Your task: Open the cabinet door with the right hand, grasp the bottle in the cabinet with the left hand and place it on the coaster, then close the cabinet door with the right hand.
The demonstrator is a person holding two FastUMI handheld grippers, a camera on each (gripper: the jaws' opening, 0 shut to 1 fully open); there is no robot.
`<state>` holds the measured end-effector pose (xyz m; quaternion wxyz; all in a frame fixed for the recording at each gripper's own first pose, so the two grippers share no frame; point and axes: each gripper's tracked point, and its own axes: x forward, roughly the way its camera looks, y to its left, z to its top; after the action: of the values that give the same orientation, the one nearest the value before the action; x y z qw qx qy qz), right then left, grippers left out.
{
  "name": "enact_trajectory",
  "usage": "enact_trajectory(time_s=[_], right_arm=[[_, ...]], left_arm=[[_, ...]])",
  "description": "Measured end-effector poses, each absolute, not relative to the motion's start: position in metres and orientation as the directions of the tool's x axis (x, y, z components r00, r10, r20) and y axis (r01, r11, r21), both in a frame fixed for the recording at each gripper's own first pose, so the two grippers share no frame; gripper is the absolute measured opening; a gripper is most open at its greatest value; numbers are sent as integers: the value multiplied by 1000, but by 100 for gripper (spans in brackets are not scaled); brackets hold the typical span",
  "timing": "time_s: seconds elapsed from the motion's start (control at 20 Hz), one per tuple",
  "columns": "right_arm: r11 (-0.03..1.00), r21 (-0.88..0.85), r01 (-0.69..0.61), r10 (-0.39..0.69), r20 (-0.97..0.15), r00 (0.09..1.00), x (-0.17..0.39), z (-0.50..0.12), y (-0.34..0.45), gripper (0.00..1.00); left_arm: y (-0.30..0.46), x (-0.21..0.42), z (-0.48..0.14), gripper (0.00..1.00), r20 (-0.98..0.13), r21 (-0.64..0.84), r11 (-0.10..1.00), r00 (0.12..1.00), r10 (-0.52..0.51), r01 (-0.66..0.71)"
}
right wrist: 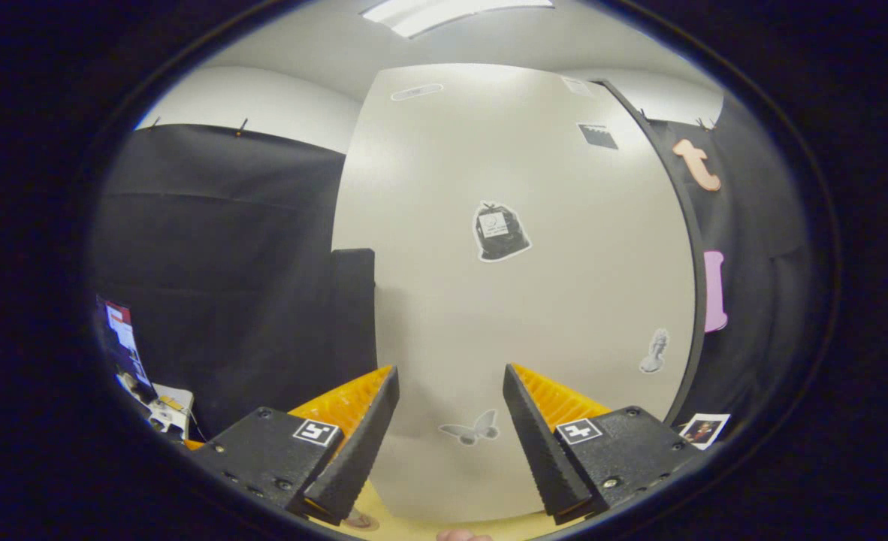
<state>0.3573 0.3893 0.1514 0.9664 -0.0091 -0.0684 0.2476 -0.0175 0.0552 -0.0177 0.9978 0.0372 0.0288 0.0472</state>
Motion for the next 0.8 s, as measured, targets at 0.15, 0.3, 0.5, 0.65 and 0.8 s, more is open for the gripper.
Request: enact_trajectory(time_s=[0.15, 0.3, 0.5, 0.65, 0.8], right_arm=[[887, -13, -462, 460, 124, 879, 375, 153, 392, 90], [900, 12, -436, 429, 159, 889, 380, 164, 385, 90], [913, -10, -408, 404, 172, 898, 361, 170, 363, 91], [921, -42, -386, 388, 164, 907, 327, 158, 338, 91], [944, -72, -323, 330, 137, 934, 291, 130, 302, 91]], left_arm=[[57, -15, -19, 96, -61, 82, 992, 993, 101, -96], [59, -13, -17, 96, -59, 93, 990, 992, 110, -104], [59, -14, -15, 96, -52, 103, 989, 993, 110, -105], [51, -12, -18, 95, -60, 92, 992, 994, 94, -88], [37, -11, -22, 95, -73, 86, 995, 995, 65, -58]])
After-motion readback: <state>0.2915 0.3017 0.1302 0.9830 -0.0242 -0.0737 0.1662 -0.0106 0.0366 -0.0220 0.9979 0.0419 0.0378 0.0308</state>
